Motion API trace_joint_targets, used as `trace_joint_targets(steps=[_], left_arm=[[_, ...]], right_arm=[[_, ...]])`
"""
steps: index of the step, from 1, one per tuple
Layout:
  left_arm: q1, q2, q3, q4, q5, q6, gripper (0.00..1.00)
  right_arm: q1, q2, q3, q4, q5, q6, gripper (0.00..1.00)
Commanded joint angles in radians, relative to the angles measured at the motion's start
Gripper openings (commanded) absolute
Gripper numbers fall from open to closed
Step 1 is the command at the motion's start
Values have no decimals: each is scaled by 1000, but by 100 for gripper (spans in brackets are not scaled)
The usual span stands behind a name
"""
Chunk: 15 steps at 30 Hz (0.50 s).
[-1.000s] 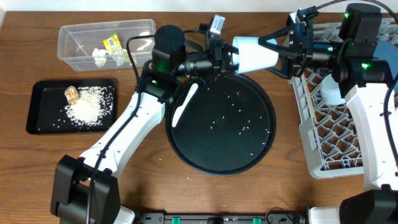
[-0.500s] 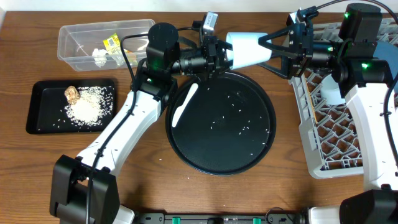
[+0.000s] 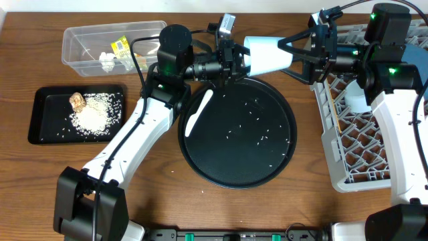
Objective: Sort waste into correct bins and load items into the dishwasher rack
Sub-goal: 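Close the right gripper on the blue cup held by the left gripper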
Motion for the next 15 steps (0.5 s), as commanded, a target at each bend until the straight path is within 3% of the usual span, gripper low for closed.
trace_joint_targets(steps=[1,15], left_arm=[[1,-2,16,5,22,-6,8],[1,-2,16,5,22,-6,8]], right_arm=[[7,7,-1,3,-8,2,82],[17,7,-1,3,-8,-6,76]])
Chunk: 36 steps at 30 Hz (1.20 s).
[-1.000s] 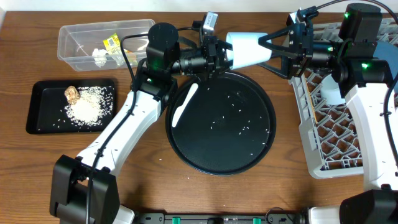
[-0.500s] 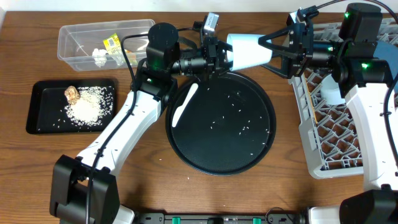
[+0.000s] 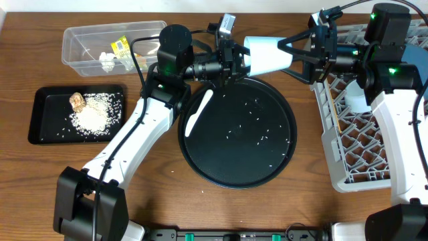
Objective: Sort waste into correct bins and load items into the dishwasher rack
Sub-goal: 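Close the right gripper on the blue cup held by the left gripper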
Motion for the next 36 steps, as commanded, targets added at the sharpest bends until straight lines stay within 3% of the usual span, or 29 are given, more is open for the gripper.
trace_joint_targets(steps=[1,33,36], left_arm=[[1,-2,16,5,22,-6,8],[1,-2,16,5,58,-10,8],[1,-2,16,6,58,-10,17]], right_arm=[[15,7,-1,3,-8,-5,75],[16,7,-1,14,3,-6,64],[16,7,-1,14,3,-5,63]])
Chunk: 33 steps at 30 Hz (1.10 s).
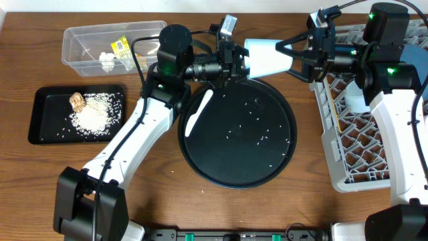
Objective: Sort waste into correct bins and load items into the dishwasher rack
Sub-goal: 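Close the right gripper on the blue cup held by the left gripper, then open the left gripper and carry the blue cup to the rack, right gripper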
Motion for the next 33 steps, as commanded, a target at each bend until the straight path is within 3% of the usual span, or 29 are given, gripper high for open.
trace_joint_targets(steps=[1,23,33], left_arm=[[1,-2,16,5,18,-7,23],[9,-2,16,5,3,-5,25],[89,-2,16,-10,4,-5,25]], right_arm=[[10,7,-1,2,-5,-5,62],[8,7,-1,4,-5,11,53],[0,7,-1,51,81,6,39]])
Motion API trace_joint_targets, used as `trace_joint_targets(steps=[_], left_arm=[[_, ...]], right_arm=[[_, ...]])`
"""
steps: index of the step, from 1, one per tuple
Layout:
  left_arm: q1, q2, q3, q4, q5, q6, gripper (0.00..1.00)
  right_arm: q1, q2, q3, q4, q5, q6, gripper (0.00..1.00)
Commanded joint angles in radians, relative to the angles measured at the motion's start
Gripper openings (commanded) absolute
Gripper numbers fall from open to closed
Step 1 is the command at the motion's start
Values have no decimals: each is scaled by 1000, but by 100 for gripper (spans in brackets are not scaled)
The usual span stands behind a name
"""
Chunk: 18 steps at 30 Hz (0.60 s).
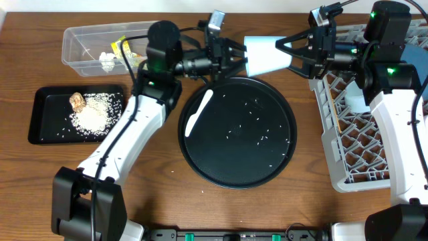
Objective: Sort waste into correct bins and load items into the dishwasher rack
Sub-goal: 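Open the left gripper and carry the blue cup to the rack, right gripper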
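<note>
A white cup (pixel 264 55) lies on its side in the air over the far rim of the black round plate (pixel 281 157). My right gripper (pixel 286 55) is shut on the cup's narrow right end, one finger on each side. To the left of the cup's wide end, my left gripper (pixel 235 58) stands open and apart from it. On the plate lie a white plastic utensil (pixel 198 111) and scattered rice grains. The grey dishwasher rack (pixel 364 144) stands at the right, under the right arm.
A clear plastic bin (pixel 87 41) at the back left holds a yellow wrapper and crumpled paper. A black tray (pixel 47 130) with rice and a brown food scrap lies at the left. Another white cup (pixel 354 100) sits in the rack.
My left gripper has let go of the cup's wide end, and the left arm has drawn back to the left. The right gripper still holds the cup at nearly the same spot.
At the two oldest moments both grippers were on the cup above the plate's far rim, left at the wide end and right at the narrow end. Then the cup sat slightly higher in both. Now only the right gripper holds it.
</note>
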Motion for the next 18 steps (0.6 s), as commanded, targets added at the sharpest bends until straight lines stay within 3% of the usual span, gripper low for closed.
trace_joint_targets(steps=[1,5,18], left_arm=[[25,-2,16,-21,0,7,25],[46,-2,16,-109,0,54,26],[129,-2,16,-534,-1,370,26]], right_arm=[[1,7,-1,3,74,-2,39],[1,7,-1,3,148,-24,37],[-60,7,2,-66,406,-163,32]])
